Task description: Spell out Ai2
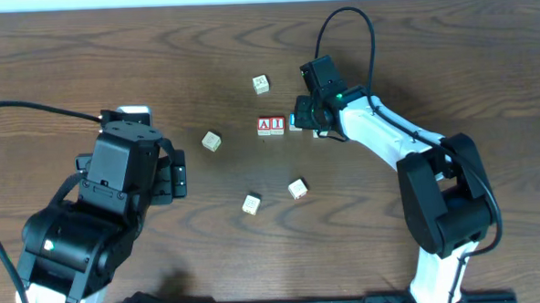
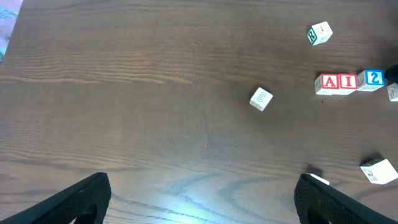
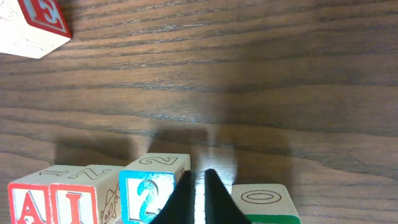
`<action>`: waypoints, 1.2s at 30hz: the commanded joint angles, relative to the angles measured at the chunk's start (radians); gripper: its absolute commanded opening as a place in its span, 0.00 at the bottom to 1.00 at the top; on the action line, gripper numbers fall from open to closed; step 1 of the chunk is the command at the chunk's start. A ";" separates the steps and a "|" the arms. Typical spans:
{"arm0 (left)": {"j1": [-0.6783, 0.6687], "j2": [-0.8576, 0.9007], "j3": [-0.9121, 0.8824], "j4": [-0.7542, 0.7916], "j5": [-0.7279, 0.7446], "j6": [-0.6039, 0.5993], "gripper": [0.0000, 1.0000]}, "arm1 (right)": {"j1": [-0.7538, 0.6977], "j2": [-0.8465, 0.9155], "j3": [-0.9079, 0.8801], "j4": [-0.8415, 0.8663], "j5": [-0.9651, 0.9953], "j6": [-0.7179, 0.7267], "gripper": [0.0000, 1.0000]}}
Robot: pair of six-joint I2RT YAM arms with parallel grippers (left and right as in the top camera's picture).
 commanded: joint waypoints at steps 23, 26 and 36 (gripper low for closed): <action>0.000 0.001 0.013 0.012 -0.022 -0.008 0.96 | 0.017 0.010 0.014 0.007 0.018 0.013 0.25; 0.000 0.001 0.013 0.012 -0.022 -0.008 0.95 | 0.017 0.010 0.014 0.007 0.018 0.013 0.27; 0.000 0.001 0.013 0.012 -0.022 -0.008 0.96 | 0.024 0.010 0.014 0.008 0.018 0.017 0.33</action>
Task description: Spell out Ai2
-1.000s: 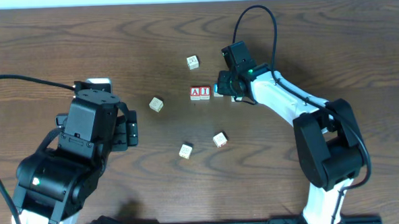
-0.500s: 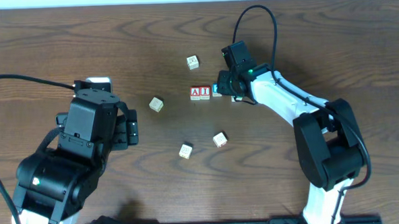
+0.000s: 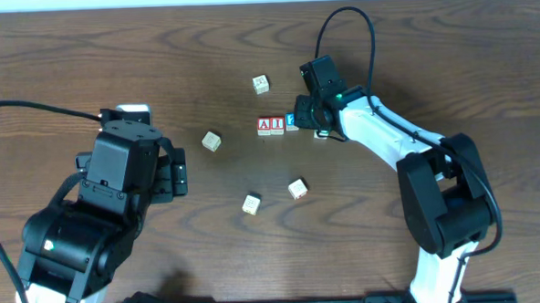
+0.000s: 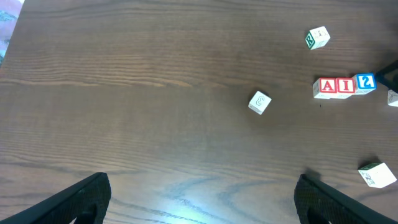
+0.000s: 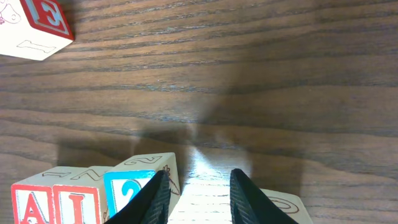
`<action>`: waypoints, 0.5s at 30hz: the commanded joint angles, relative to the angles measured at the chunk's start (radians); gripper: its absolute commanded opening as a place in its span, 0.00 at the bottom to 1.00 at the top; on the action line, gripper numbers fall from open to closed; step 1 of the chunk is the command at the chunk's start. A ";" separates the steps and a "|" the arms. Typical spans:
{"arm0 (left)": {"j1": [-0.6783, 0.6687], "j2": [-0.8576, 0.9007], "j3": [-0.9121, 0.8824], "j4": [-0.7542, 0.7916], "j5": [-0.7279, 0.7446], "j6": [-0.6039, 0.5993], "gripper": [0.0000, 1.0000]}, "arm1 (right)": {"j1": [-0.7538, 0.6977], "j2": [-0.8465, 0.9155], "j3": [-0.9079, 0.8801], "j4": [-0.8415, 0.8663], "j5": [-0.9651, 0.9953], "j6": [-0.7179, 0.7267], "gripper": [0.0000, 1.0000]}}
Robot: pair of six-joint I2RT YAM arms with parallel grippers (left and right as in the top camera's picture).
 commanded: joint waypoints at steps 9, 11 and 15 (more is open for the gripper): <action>0.000 0.001 0.013 -0.002 -0.022 -0.008 0.95 | 0.027 0.010 0.014 0.005 0.018 0.011 0.35; 0.000 0.001 0.013 -0.002 -0.021 -0.008 0.95 | 0.027 0.010 0.014 0.005 0.019 0.011 0.34; 0.000 0.001 0.013 -0.002 -0.022 -0.008 0.95 | 0.027 0.010 0.014 0.007 0.060 0.011 0.33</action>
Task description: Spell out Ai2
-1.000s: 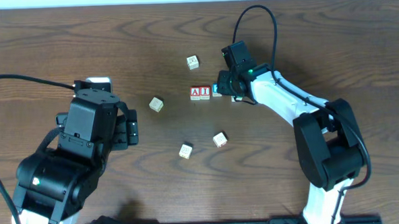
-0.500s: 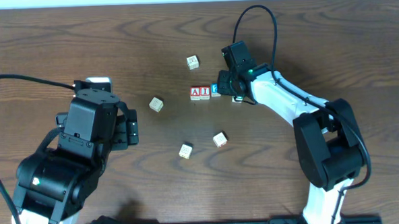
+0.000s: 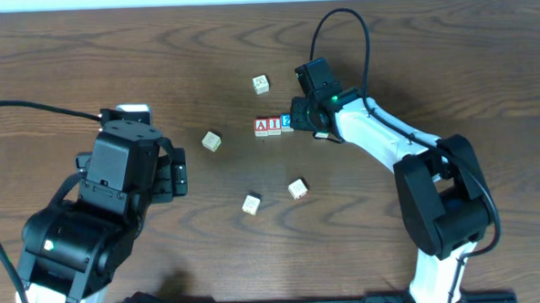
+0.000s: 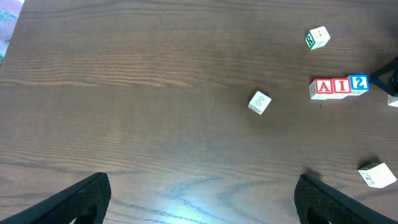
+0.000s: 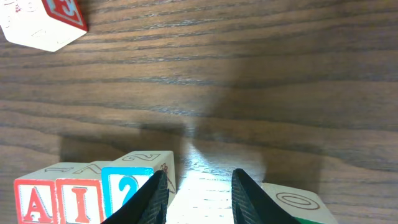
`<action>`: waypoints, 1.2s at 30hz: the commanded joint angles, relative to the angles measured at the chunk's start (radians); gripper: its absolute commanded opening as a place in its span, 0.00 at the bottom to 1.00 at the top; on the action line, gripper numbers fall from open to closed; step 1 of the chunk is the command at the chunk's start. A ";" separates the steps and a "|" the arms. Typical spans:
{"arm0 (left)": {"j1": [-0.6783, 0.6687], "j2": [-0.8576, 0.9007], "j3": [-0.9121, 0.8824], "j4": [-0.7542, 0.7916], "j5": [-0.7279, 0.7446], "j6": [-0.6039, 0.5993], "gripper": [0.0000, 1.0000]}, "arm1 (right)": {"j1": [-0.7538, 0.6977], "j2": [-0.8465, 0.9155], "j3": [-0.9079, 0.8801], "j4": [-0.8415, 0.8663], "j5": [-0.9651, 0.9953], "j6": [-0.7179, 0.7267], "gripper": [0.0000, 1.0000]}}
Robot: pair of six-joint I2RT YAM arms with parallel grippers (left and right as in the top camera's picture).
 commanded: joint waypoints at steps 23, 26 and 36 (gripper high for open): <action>0.000 0.029 -0.002 0.017 -0.068 0.036 0.96 | -0.098 -0.586 0.180 -0.444 0.135 -0.288 0.99; 0.000 -0.024 0.027 0.016 -0.029 0.111 0.95 | -0.094 -0.704 0.180 -0.482 0.101 -0.374 0.99; 0.000 -0.224 0.243 -0.057 0.176 0.252 0.95 | -0.017 -1.128 0.180 -0.608 0.078 -0.531 0.99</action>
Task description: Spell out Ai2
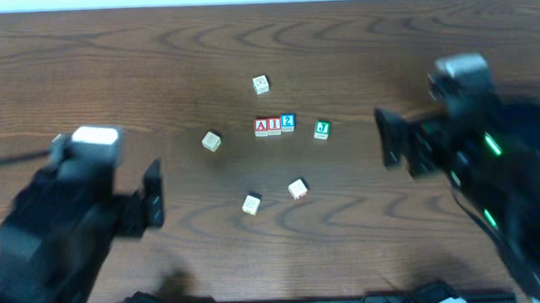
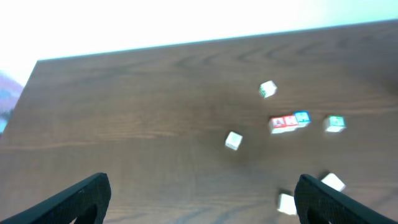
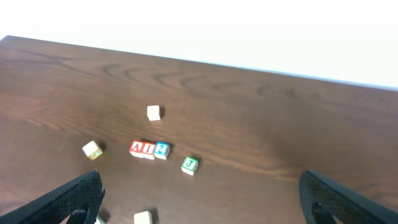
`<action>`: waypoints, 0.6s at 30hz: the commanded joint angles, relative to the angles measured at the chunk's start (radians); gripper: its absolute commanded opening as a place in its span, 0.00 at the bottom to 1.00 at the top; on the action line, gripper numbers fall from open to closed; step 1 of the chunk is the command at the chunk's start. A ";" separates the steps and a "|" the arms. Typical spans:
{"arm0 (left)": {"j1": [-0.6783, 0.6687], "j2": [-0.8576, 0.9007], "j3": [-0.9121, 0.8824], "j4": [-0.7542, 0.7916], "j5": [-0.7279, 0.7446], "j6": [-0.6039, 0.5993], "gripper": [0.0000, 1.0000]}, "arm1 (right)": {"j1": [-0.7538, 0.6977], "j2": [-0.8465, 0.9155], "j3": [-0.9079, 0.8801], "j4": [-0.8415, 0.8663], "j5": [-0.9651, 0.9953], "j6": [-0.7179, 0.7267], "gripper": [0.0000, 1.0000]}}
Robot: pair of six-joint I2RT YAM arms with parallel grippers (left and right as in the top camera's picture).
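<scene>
Two red-lettered blocks, A and I, stand side by side with the blue 2 block touching the I's right side, forming one row. The row also shows in the left wrist view and in the right wrist view. My left gripper is open and empty, raised high at the table's left. My right gripper is open and empty, raised high at the right. Both arms look blurred in the overhead view.
A green J block lies just right of the row. Loose pale blocks lie behind the row, to its left and in front of it. The table's far edge meets a white background.
My right gripper was low and open beside the 2 block; now it is far back at the right and high. The left arm has also moved back and up. The blocks have not moved.
My right gripper was shut, its tips between the 2 block and the green block. Then it stood open there, with the 2 against the I. The row then sat slightly further left. Now both arms are away and the row stands alone.
</scene>
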 commanded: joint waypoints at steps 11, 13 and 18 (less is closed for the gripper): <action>0.001 -0.372 0.233 -0.227 0.223 0.097 0.95 | 0.051 -0.393 0.013 -0.232 -0.082 -0.087 0.99; 0.001 -0.425 0.232 -0.256 0.218 0.097 0.95 | 0.051 -0.413 0.013 -0.255 -0.103 -0.087 0.99; 0.001 -0.547 0.221 -0.286 0.209 0.097 0.95 | 0.050 -0.454 0.004 -0.356 -0.142 -0.036 0.99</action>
